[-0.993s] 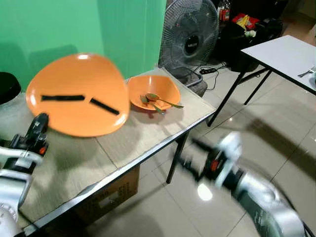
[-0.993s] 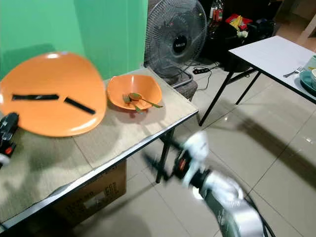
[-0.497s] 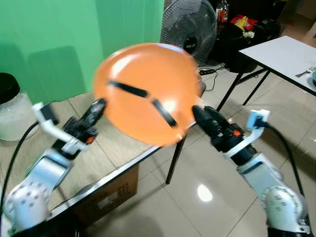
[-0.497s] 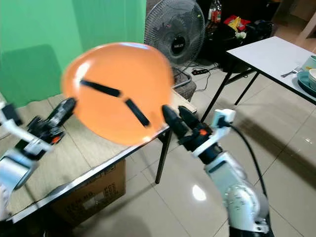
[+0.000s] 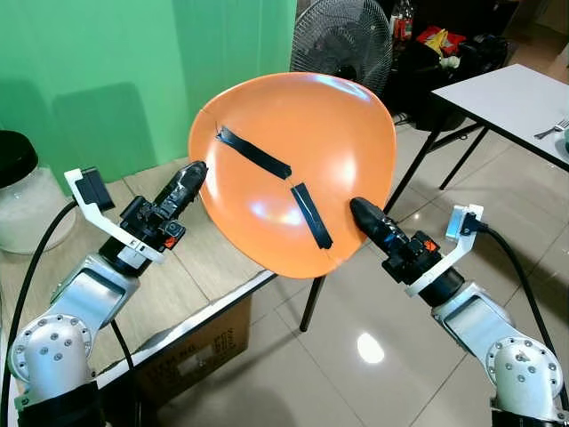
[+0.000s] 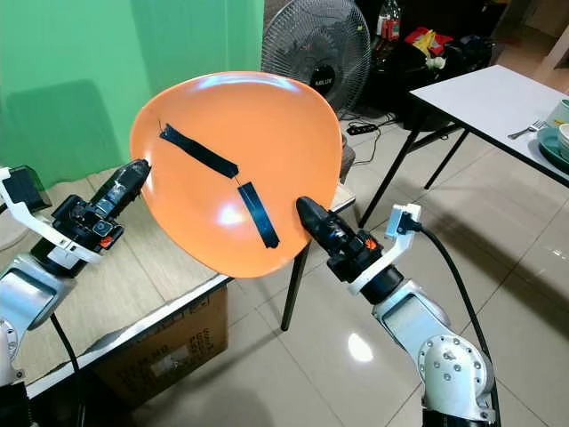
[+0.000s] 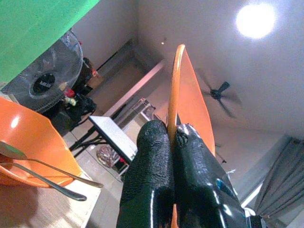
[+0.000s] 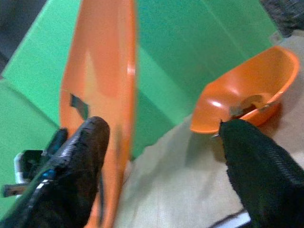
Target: Setting the table
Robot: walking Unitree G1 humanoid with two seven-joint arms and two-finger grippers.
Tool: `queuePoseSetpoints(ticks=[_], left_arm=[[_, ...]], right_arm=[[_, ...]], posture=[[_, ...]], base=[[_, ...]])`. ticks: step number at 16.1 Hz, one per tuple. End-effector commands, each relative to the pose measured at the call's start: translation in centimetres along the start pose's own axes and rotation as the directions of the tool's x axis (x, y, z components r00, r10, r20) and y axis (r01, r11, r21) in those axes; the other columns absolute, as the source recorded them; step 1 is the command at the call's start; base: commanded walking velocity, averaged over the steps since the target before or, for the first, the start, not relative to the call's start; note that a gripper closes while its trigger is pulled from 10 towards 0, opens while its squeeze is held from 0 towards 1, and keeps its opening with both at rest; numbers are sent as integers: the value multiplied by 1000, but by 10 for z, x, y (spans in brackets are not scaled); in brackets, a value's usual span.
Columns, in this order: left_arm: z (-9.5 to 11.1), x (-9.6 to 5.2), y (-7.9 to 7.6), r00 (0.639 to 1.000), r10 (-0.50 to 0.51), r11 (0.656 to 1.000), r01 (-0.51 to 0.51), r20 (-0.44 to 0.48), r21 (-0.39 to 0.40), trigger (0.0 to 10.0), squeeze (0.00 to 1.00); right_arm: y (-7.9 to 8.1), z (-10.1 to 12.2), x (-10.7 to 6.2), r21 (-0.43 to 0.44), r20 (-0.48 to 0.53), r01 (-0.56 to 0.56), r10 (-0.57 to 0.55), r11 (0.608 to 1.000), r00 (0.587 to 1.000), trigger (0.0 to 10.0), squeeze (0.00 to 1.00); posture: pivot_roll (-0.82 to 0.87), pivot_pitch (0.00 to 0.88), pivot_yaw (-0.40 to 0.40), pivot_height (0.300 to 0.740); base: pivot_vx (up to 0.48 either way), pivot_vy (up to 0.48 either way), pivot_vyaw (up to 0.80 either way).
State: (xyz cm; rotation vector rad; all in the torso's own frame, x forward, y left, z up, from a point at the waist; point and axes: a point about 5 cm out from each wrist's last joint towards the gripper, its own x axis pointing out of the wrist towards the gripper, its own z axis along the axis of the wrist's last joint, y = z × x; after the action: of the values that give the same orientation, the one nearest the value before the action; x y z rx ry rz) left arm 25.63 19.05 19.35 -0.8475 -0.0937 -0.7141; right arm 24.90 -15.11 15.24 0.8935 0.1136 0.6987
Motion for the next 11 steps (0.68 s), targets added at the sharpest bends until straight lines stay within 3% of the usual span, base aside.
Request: queuePoseSetpoints(ticks=[1,6,11], left_arm=[[3,8,-7,998,-65,998,65,7,4,0,0],[2,10,-5,998,-66,998,66,-4,3,0,0],[3,15,-6,996,-85,996,85,-25,10,0,0]], right_arm=[[2,3,-4,17,8,-23,23,1000,1000,0,0],[16,3,-7,99,20,-144,142,985,990,0,0],[11,-3,-6,131,-3,-110,111,985,994,0,0]], posture=[[-74,0,-72,740],[-80,0,-66,740],[-73,0,-59,740]], base=[[0,0,0],[0,0,0],[0,0,0]])
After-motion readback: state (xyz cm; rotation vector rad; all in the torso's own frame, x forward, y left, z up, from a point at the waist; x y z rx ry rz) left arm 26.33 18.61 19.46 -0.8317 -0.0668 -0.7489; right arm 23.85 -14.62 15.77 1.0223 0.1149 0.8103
